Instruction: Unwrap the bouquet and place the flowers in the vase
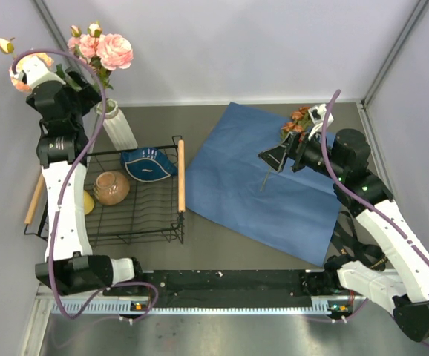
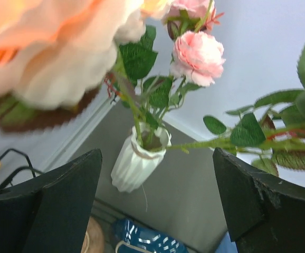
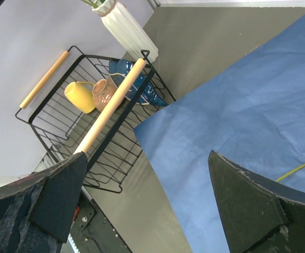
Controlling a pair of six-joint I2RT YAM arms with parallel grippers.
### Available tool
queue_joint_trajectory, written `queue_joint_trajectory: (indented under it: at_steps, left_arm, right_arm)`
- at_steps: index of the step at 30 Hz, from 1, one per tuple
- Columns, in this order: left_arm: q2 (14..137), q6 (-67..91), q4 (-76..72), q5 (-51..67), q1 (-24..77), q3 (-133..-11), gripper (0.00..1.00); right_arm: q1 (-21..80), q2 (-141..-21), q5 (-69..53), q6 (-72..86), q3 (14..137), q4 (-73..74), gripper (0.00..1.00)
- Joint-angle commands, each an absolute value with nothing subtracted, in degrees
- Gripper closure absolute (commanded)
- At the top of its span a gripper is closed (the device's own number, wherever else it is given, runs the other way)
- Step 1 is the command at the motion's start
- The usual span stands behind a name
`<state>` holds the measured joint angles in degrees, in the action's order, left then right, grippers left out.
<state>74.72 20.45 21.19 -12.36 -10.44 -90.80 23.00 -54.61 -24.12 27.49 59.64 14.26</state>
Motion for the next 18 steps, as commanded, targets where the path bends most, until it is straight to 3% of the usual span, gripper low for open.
queue_joint_trajectory:
  at_steps: [1,6,11,14,18]
  left_arm:
    - [68.4,25.0,28.0,-9.5,-10.6,-91.1,0.10]
    - [54.9,27.0,27.6,-0.3,-10.7,-82.0,0.12]
    - [45.3,35.6,16.6,21.7,-9.4,-69.6,0.19]
    - [43.2,37.3,13.4,28.1,-2.7,-65.0,0.19]
    - [46.5,34.3,13.4,27.3,13.5,-62.3,0.18]
  right_arm:
    - [22.4,-54.5,-24.9,28.1,60.2,12.9,0.01]
    - [22.4,-56.4,-23.6,30.2,60.6,14.8,0.01]
    - [21.4,-63.4,-16.3,34.0,62.4,20.9,0.02]
    - [18.2,-68.6,-11.0,37.8,63.5,24.7,0.03]
    - [12.9,-76.2,-6.3,43.1,64.4,24.4,0.05]
